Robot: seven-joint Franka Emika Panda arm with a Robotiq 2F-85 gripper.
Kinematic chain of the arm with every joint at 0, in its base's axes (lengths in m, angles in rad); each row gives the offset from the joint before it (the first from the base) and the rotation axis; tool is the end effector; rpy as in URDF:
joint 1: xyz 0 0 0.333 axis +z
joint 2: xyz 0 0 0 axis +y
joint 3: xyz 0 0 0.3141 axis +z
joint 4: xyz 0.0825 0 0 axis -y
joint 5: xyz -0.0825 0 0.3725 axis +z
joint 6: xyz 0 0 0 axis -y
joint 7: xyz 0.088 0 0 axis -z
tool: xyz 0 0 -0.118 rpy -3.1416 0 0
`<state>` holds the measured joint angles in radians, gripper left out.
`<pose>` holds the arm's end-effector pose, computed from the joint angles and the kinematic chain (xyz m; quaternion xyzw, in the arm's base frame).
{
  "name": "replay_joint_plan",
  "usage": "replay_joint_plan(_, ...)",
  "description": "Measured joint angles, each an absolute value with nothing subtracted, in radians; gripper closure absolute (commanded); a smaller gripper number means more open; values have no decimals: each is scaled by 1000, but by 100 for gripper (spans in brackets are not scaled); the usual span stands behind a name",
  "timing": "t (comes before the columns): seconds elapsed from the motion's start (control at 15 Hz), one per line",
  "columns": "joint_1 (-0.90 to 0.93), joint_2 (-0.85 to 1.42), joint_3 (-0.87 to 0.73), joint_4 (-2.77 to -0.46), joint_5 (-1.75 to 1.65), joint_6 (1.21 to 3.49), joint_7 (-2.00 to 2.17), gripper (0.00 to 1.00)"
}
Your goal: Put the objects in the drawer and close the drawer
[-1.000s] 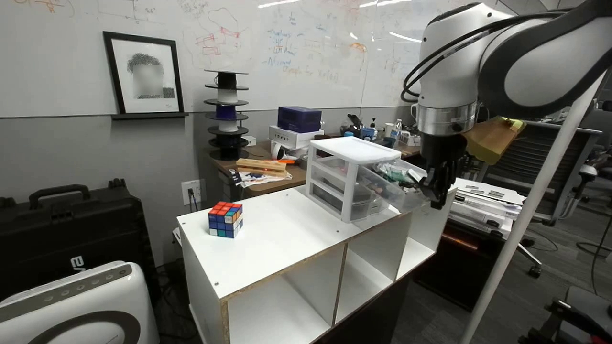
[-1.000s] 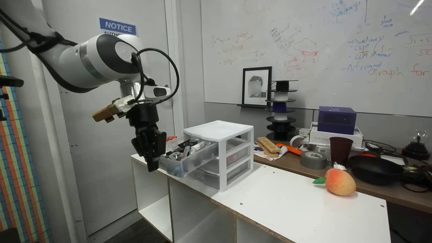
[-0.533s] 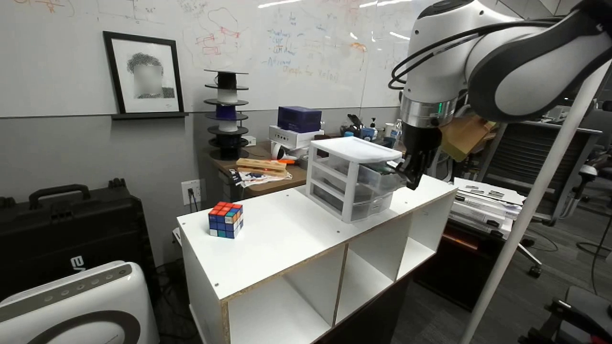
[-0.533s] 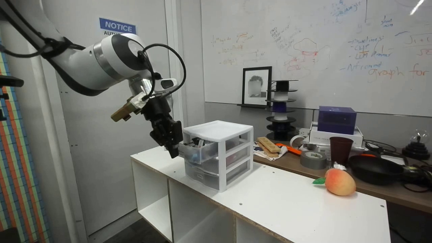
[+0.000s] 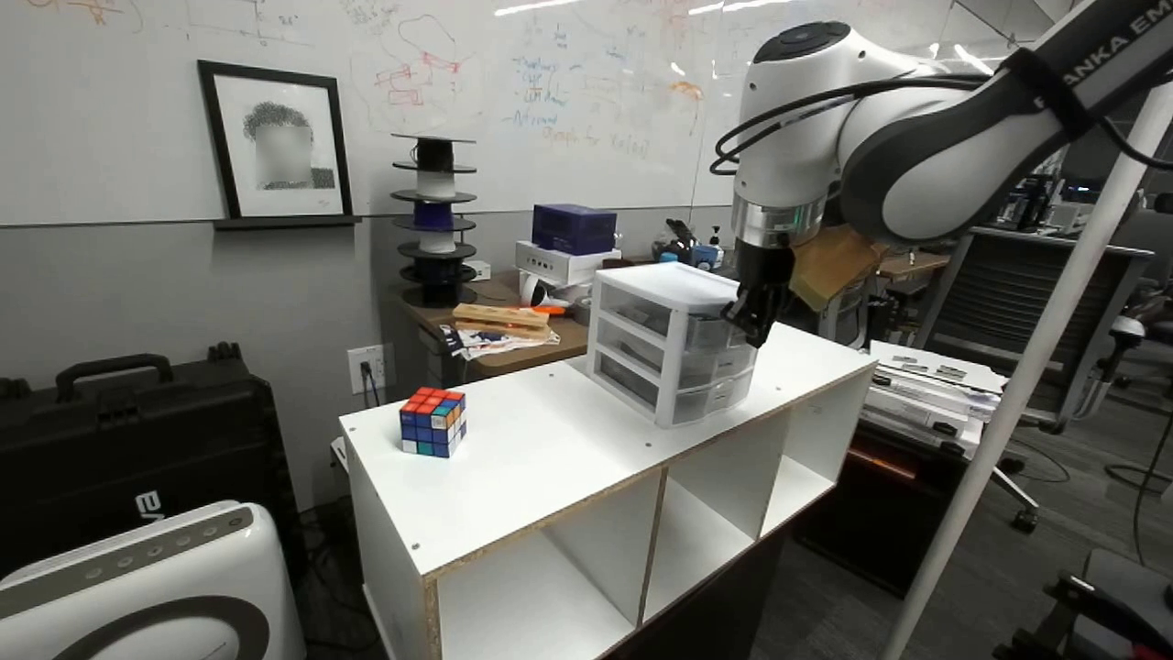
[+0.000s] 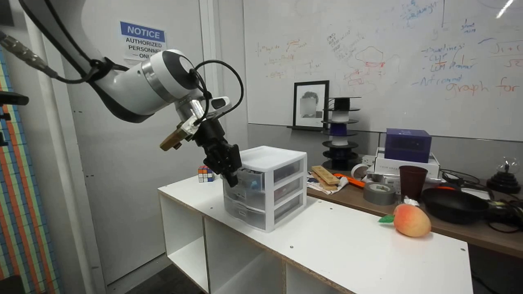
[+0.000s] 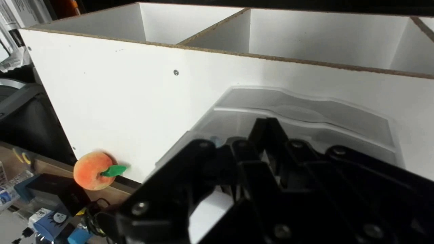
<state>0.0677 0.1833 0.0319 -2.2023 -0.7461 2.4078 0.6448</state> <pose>0.5454 0.0451 0.2988 0.9696 0.0068 0.0992 0.2236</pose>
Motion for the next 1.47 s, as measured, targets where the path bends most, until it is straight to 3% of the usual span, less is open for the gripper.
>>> replay_joint_plan(0.6,79,223,17,-2143,-742,2399,686,95)
replay_joint_plan(0.8,62,211,42,-2134,-551,2344,529,95)
replay_joint_plan(1.07,37,110,88,-2121,-271,2137,274,95)
replay_joint_plan(1.47,43,-182,87,-2115,-232,1781,142,94)
